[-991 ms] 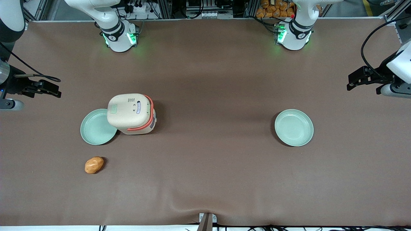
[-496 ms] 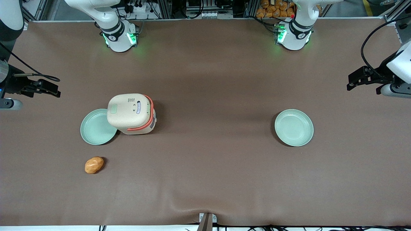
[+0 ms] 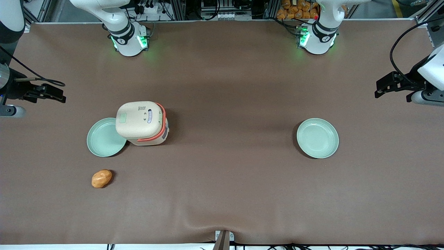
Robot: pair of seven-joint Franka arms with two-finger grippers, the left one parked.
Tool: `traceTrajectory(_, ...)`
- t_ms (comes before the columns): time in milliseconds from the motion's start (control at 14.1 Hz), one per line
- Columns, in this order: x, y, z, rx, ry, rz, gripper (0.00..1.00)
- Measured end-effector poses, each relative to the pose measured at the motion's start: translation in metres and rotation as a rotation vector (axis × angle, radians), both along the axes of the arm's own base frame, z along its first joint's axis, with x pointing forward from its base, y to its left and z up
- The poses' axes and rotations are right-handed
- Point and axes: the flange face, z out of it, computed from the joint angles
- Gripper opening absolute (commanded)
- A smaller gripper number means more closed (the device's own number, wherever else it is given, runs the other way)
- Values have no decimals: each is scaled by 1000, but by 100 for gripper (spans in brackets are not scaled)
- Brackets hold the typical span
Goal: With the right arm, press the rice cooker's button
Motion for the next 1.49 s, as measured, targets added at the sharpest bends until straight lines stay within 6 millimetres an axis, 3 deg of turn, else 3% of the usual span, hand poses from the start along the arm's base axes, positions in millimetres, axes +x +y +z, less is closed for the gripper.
traceTrajectory(354, -1, 11, -4, 1, 19, 20, 100)
traceTrajectory(708, 5, 45, -36, -5, 79, 78, 100)
traceTrajectory(779, 8, 55, -46, -8, 94, 93, 90)
traceTrajectory(920, 13, 70, -68, -14, 133, 118, 53)
traceTrajectory(1062, 15, 84, -95, -19, 175, 136, 24)
traceTrajectory(1133, 17, 89, -106, -19, 193, 142, 14)
traceTrajectory(1204, 19, 92, -116, -15, 207, 145, 7)
traceTrajectory(1487, 24, 98, -147, 7, 255, 138, 1)
